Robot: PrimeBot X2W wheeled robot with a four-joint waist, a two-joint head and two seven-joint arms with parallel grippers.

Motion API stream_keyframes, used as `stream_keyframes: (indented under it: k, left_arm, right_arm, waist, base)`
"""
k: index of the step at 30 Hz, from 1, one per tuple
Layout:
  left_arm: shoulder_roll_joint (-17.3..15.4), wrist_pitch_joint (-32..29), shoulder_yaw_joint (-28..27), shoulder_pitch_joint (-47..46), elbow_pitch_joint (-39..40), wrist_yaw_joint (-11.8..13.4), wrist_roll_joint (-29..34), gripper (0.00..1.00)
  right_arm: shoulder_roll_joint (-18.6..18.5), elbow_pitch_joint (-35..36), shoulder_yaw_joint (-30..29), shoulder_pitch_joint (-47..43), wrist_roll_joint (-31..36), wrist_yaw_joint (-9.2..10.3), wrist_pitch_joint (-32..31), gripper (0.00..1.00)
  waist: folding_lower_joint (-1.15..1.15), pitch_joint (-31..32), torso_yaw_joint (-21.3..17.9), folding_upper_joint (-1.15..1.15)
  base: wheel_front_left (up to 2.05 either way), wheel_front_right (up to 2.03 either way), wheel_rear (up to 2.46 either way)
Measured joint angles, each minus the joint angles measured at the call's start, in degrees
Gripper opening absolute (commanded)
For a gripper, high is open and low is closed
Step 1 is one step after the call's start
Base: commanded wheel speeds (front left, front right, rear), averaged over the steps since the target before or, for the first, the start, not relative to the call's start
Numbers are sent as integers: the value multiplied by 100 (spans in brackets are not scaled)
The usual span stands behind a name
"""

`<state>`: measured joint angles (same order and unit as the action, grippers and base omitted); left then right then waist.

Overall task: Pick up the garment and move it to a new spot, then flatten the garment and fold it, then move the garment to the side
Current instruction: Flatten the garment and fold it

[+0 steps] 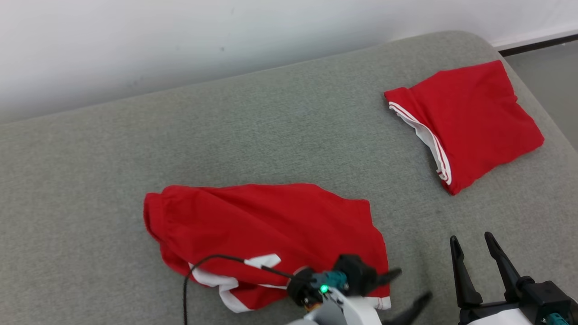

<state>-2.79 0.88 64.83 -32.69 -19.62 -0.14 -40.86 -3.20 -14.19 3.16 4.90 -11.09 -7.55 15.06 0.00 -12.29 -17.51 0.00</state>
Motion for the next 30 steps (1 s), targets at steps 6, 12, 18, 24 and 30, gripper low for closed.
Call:
stream_keyframes:
  k: [6, 12, 18, 24, 30]
  left_arm:
    - [-360, 391, -474, -232, 285, 375, 86, 100]
    - [-1319, 615, -1115, -122, 953, 820, 55, 100]
    - [-2450, 698, -1715, 425, 1328, 1213, -113, 100]
    - [-2996, 888, -2219, 925, 1449, 1463, -468, 100]
    - [-2971, 869, -2249, 1059, 1371, 1220, -788, 100]
  right_arm:
    - [3, 25, -103, -94, 34, 0, 0, 100]
    - [-14, 46, -120, -183, 49, 0, 0, 100]
    - [-68, 96, -126, -275, 49, 0, 0, 100]
    - [-107, 123, -145, -293, 48, 0, 0, 100]
    - [-143, 123, -123, -261, 48, 0, 0, 100]
  waist:
    - [0, 142, 247, 0]
    - [0, 363, 473, 0]
    - [0, 429, 611, 0]
    - [0, 309, 650, 0]
    - [0, 224, 667, 0]
  base:
    - [0, 0, 0]
    - [0, 0, 0]
    - [0, 0, 0]
    - [0, 0, 0]
    - [0, 0, 0]
